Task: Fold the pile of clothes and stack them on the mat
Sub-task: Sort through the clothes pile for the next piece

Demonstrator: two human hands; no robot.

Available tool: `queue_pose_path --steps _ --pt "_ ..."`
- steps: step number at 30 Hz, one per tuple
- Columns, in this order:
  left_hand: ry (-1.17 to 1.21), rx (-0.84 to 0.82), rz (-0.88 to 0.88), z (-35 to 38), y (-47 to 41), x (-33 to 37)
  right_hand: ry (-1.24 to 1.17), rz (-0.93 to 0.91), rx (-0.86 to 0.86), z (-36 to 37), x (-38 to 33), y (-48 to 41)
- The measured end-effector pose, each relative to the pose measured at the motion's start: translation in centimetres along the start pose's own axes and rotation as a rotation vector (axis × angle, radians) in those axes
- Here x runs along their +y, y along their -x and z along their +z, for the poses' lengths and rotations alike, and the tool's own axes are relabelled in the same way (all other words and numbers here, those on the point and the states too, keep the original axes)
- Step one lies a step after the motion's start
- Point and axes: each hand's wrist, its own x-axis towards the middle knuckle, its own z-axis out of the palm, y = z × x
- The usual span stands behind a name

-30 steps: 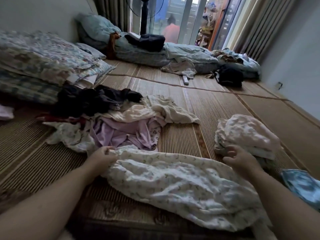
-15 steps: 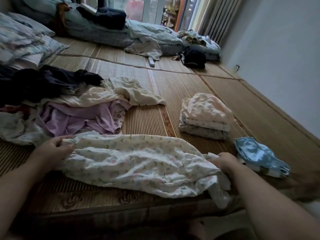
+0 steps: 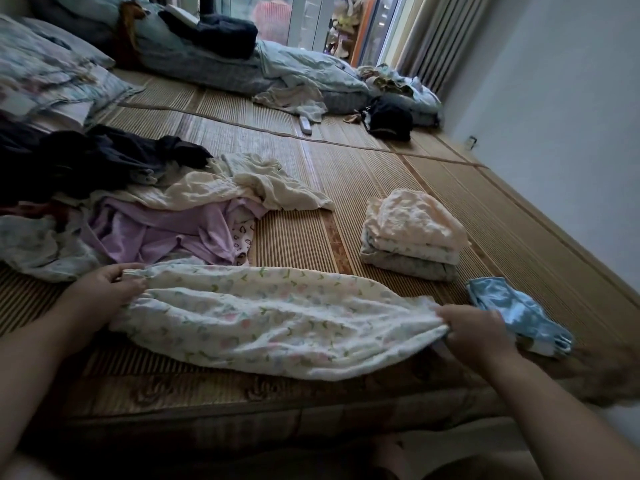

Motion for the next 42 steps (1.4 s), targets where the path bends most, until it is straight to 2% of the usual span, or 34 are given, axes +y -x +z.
queue_pose_path --steps 2,3,4,5,6,9,10,11,12,15,17,20,22,23,25,28,30,32,36,42 --pt "0.023 0.003 -0.008 -0.1 0.0 0.0 -0.061 -0.069 0.387 -1.2 0.8 0.0" --pt "0.034 -0.002 -0.01 -0.1 0.0 0.0 -0.044 -0.104 0.53 -1.5 1.0 0.3" --pt "0.034 -0.004 -0.012 -0.2 -0.1 -0.1 -0.014 -0.119 0.596 -1.4 1.2 0.4" --pt "0.027 -0.004 -0.014 -0.3 -0.2 -0.1 0.018 -0.11 0.56 -1.5 1.1 0.8" --pt "0.024 -0.004 -0.017 -0.4 -0.3 -0.2 0.02 -0.071 0.425 -1.1 1.0 1.1" --pt "0.017 0.008 -0.02 -0.6 -0.3 -0.2 0.003 0.127 -0.241 0.2 -0.3 2.6" --pt "0.018 0.009 -0.019 -0.6 -0.2 -0.1 -0.027 0.197 -0.414 0.7 -0.4 2.8" --pt "0.02 0.006 -0.017 -0.6 -0.1 -0.1 -0.069 0.244 -0.486 0.9 -0.5 3.1" --pt "0.013 0.003 -0.013 -0.6 0.1 0.0 -0.135 0.278 -0.456 0.9 -0.4 3.2" --pt "-0.054 -0.024 0.013 -0.4 0.5 0.4 -0.385 0.386 -0.186 0.6 0.3 1.8" --pt "-0.058 -0.024 0.016 -0.2 0.6 0.6 -0.526 0.504 -0.115 0.4 0.4 0.1" --pt "-0.067 -0.004 0.007 0.1 0.9 0.6 -0.51 0.622 -0.233 1.0 -0.1 -2.7" --pt "-0.077 0.01 0.012 0.2 1.0 0.4 -0.395 0.612 -0.323 1.9 -0.5 -3.7" --pt "-0.086 0.018 0.015 0.3 1.0 0.3 -0.351 0.582 -0.313 2.4 -0.5 -4.0" --pt "-0.115 0.03 0.013 0.4 0.8 0.1 -0.375 0.548 -0.18 2.5 -0.4 -4.2" --pt "-0.174 0.03 -0.011 0.0 0.1 -0.1 -0.584 0.594 0.056 1.5 0.1 -3.7" --pt "-0.183 0.022 -0.032 -0.4 -0.3 -0.2 -0.639 0.646 0.155 1.1 1.0 -3.2" --pt "-0.17 0.025 -0.065 -0.8 -0.7 -0.4 -0.631 0.679 0.098 1.3 2.0 -2.8" --pt "-0.176 0.036 -0.069 -0.5 -0.8 -0.5 -0.717 0.843 -0.18 2.5 2.6 -1.9" --pt "-0.135 -0.024 -0.065 -0.4 0.6 0.3 -0.638 0.771 -0.38 3.8 1.9 -1.2"
